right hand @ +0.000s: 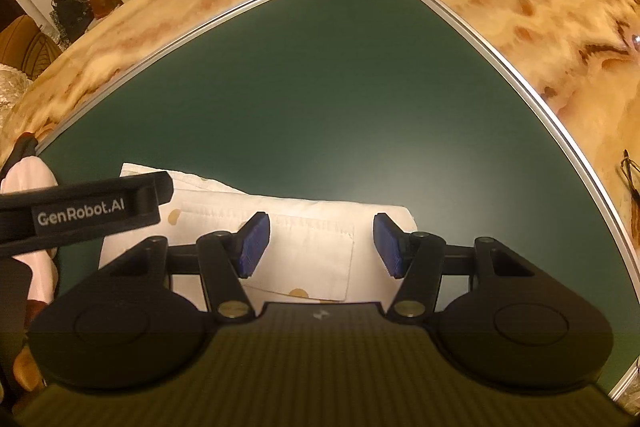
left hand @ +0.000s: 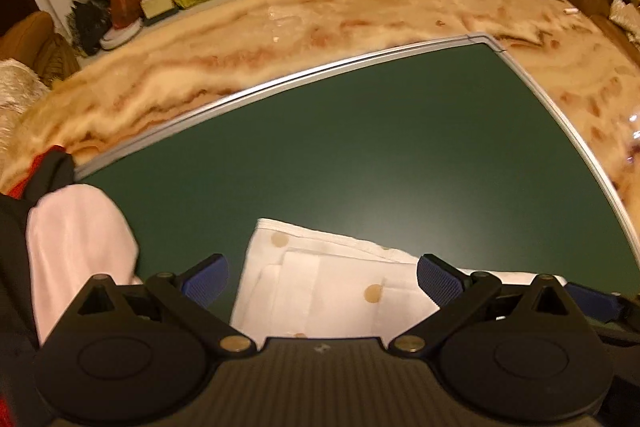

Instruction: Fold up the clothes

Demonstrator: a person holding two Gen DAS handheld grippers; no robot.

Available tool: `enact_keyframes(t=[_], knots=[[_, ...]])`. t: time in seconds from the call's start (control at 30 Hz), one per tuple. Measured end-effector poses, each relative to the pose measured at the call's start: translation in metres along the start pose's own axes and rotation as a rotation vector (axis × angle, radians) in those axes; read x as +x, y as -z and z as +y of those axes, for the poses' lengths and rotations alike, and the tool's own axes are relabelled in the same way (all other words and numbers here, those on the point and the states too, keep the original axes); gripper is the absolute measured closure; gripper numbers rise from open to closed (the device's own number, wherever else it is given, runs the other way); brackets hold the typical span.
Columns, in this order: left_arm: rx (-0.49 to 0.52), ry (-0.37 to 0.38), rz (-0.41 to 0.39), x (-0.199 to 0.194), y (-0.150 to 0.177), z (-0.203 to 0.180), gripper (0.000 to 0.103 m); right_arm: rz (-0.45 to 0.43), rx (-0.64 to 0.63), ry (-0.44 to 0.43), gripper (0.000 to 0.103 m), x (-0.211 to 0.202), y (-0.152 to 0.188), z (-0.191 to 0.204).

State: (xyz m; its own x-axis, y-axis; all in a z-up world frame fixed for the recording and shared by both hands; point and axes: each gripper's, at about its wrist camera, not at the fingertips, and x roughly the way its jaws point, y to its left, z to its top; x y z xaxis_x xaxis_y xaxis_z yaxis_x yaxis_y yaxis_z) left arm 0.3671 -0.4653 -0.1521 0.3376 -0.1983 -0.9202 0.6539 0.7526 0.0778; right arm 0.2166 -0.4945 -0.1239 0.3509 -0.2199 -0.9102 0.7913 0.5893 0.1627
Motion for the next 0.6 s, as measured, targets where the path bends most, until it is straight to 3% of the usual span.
enact_keyframes(t=[0.1, 0.6], knots=[[0.007, -0.04, 0.044, 0.006, -0.001, -0.001, 0.0, -0.001, -0.004, 0.007, 0.038, 0.001, 0.0, 0.001], [-0.012, -0.023, 0.008, 0.002, 0.014, 0.008, 0.0, 0.019, -0.025, 0.01, 0.038, 0.003, 0.005, 0.007]])
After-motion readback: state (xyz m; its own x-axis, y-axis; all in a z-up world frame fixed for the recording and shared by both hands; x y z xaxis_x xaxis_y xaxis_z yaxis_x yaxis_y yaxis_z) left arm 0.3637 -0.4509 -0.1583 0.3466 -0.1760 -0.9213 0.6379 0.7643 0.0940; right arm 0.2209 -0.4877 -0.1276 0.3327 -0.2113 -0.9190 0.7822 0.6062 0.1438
